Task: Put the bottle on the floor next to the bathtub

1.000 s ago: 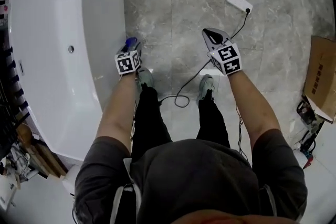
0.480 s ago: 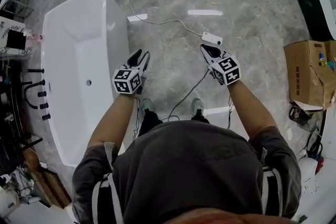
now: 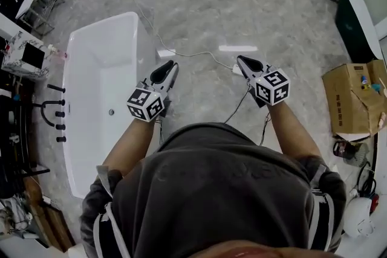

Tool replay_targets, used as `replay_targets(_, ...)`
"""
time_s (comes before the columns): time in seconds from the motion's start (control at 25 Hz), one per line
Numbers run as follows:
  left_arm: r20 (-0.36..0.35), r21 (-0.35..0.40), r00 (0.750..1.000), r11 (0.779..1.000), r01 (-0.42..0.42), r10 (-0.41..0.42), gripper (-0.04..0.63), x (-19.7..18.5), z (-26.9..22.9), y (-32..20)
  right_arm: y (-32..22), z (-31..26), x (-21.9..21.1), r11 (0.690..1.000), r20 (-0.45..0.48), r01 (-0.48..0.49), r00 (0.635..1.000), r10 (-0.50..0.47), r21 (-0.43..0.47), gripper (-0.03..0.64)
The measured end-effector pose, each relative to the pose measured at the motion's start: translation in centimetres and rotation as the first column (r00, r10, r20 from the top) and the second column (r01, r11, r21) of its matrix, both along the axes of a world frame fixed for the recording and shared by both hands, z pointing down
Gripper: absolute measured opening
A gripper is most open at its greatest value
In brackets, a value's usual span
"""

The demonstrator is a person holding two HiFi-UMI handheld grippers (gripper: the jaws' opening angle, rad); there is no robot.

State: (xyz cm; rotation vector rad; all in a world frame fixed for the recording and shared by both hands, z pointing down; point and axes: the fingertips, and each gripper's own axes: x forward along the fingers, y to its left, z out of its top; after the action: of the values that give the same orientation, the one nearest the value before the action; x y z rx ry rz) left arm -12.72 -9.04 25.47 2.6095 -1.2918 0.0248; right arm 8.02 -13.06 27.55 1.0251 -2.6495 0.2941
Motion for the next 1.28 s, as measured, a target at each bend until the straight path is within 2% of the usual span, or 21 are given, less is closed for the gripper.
replay_targets(0.24, -0.026, 0.048, 1.000, 0.999, 0.011, -0.010, 0.008, -1.7, -3.7, 1.8, 1.1, -2.6, -0.4, 0.999, 0.032, -0.010, 0.999, 0.009, 0.034, -0.008)
replay_targets(0.4, -0.013, 0.054, 1.000, 0.998, 0.014, -0.014, 0.006, -1.4, -4.2, 2.6, 1.6, -3.1, 0.2, 0.999, 0.068, -0.019, 0.998, 0.017, 0.033, -0.008)
replay_targets(0.52, 0.013, 0.066, 1.000, 0.998, 0.013, -0.014, 0.006, -1.3, -4.4, 3.0, 1.9, -3.5, 0.3, 0.999, 0.063, -0.012, 0.998, 0.009, 0.041, -0.008)
replay_targets(0.76, -0.003, 0.075, 1.000, 0.997, 0.019, -0.018, 0.006, -0.9, -4.7, 3.4, 2.4, -3.3, 0.5, 0.999, 0.052, -0.008, 0.999, 0.006, 0.036, -0.008)
replay_targets(1.28, 0.010, 0.069, 0.999, 0.997, 0.030, -0.031, 0.006, -1.1, -4.1, 4.0, 2.4, -2.9, 0.2, 1.000, 0.049, 0.000, 0.999, -0.001, 0.027, -0.009)
